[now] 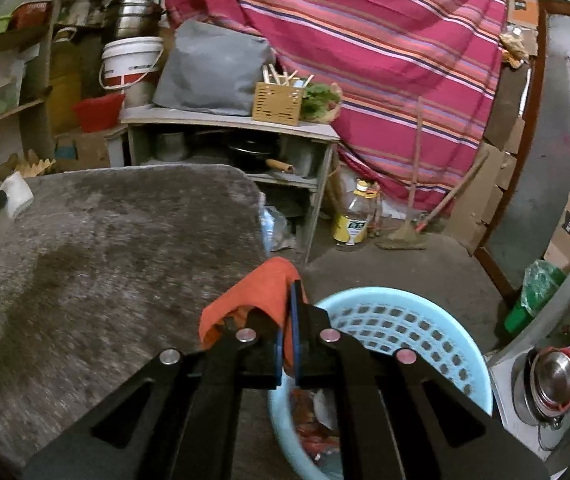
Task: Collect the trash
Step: 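Carry the white mask and orange packet over the light-blue basket, then open both grippers to drop the mask and packet into the basket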
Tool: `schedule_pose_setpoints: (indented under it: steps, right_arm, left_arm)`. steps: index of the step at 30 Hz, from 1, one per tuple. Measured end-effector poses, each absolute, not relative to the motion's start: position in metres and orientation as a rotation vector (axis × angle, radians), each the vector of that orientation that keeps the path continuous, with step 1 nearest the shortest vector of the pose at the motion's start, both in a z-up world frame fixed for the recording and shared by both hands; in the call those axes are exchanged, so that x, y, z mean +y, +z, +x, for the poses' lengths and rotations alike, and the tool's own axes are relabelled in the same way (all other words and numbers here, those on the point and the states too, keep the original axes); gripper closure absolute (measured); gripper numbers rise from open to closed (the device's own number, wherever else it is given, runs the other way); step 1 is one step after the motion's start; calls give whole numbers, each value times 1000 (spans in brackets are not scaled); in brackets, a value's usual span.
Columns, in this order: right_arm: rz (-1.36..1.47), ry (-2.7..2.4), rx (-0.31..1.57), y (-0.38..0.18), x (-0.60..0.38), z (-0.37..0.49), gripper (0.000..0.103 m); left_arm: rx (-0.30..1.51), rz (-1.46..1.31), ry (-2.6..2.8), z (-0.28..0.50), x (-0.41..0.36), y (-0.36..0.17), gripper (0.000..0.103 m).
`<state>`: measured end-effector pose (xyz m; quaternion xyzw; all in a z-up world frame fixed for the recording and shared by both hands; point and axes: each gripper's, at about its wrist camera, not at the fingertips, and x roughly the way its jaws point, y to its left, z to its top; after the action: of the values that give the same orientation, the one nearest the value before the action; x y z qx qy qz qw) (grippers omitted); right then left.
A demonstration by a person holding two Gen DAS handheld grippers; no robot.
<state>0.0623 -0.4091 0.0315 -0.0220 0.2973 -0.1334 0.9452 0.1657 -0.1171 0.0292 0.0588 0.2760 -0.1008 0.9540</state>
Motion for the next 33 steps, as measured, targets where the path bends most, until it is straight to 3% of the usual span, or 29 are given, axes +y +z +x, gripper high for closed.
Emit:
schedule_pose_setpoints:
  steps: [33]
  right_arm:
    - [283,-390,642,-4,-558,1,100]
  left_arm:
    - [551,156,-670,86,-385,-3,88]
